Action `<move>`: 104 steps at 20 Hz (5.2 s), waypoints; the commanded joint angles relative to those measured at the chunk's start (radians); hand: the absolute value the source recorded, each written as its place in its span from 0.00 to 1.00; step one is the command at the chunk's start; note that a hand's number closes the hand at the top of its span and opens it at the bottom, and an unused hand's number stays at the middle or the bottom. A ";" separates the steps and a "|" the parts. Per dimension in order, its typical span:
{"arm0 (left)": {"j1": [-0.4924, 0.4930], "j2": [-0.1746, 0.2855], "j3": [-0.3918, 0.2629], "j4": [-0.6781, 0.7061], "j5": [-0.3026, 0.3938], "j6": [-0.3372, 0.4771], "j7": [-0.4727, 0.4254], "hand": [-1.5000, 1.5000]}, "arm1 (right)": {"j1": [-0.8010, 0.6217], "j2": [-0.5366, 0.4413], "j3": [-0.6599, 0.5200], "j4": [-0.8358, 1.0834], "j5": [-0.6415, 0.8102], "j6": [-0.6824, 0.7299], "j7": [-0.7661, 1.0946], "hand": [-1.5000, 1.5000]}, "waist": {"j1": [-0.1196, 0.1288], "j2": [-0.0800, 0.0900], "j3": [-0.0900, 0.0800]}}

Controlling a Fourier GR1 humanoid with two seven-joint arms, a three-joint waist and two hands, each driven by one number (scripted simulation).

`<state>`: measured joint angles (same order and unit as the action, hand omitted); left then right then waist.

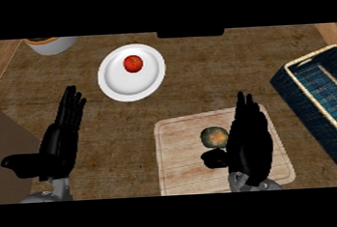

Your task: Pick the squash from the cutting board and place it in the basket

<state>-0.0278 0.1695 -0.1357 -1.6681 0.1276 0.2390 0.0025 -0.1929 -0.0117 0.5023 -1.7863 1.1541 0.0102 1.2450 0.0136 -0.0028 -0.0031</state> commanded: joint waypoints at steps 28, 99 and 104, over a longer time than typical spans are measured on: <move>-0.012 0.012 0.046 0.008 0.004 -0.031 0.000 0.50 | -0.105 0.011 -0.010 0.240 -0.064 -0.110 0.242 0.00 | 0.000 0.005 0.002; -0.003 -0.070 0.005 0.002 -0.059 -0.042 0.006 0.50 | -1.083 -0.101 -0.572 1.115 0.201 -0.540 0.104 1.00 | 0.030 0.010 0.002; -0.019 -0.035 0.042 -0.022 -0.052 -0.046 0.039 0.50 | -1.083 -0.095 -0.613 1.141 0.311 -0.520 0.201 1.00 | 0.008 0.005 0.002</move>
<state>-0.0418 0.1303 -0.1013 -1.6847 0.0854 0.1812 0.0314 -1.2472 -0.1153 -0.0836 -0.6669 1.3980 -0.4840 1.1879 0.0384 0.0051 -0.0018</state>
